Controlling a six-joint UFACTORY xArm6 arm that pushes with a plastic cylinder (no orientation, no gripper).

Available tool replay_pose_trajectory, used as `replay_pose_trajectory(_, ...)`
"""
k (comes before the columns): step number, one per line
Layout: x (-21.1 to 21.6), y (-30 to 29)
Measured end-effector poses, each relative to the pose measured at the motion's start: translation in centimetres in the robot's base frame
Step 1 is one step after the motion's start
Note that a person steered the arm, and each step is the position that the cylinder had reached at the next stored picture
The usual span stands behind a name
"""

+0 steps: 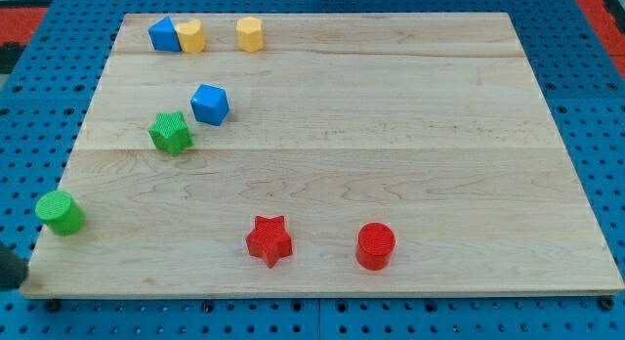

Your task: Move the green circle to the bottom of the green star

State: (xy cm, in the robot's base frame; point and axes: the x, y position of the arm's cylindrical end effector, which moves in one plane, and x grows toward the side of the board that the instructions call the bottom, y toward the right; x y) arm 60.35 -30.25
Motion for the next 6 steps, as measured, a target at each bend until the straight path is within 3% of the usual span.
replay_pose_trajectory(2,-11.6,13.1)
replay_pose_trajectory(3,-9.8,16.7)
replay_pose_trajectory(4,-6.8,8.2)
replay_pose_trajectory(5,-9.7,3.4)
replay_pose_trajectory(6,-13.5,12.1)
